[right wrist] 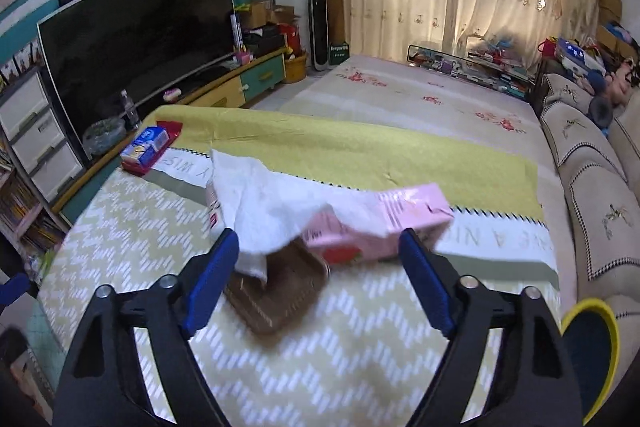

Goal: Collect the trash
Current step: 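Move the right tool to the pink milk carton and tissue, then grasp the white tissue with the right tool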

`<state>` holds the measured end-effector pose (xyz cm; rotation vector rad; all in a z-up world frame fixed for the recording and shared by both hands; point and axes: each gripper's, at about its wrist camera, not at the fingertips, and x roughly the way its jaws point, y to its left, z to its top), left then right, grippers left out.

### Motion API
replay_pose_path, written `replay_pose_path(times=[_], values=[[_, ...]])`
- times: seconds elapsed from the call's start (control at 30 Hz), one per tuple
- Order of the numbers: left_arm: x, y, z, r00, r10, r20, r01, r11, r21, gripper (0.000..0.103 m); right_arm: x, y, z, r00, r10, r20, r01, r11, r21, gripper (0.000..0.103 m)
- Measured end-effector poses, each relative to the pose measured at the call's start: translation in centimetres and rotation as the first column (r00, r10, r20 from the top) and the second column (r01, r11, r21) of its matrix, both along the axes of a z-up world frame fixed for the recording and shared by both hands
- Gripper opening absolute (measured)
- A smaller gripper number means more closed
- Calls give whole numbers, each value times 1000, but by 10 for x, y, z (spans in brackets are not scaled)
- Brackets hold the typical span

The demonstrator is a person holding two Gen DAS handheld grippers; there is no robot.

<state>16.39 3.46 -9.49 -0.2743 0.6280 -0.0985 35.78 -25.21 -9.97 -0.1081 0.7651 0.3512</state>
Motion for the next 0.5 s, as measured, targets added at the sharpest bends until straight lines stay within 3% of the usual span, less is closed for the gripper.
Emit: replay_pose_path(times=[0.2, 0.3, 0.37, 0.43, 0.5], values=[[2, 7, -5, 1000, 13, -11, -13, 1000, -16, 98, 26, 13, -15, 998, 12, -65, -13, 1000, -12, 63], [3, 10, -8, 1000, 14, -19, -14, 1000, -24, 98, 29, 18, -19, 997, 14, -72, -16, 999, -30, 43], [4, 9, -9, 1000, 11, -24, -12, 1000, -26, 98, 28, 21, -18, 997, 26, -69, -28, 999, -35, 17], [5, 8, -10, 1000, 9, -28, -10, 1000, -27, 98, 28, 21, -14, 997, 36, -69, -37, 999, -14, 5], [5, 6, -11, 1000, 5, -29, -6, 1000, -29, 98, 26, 21, -7, 998, 39, -48, -39, 999, -3, 2]])
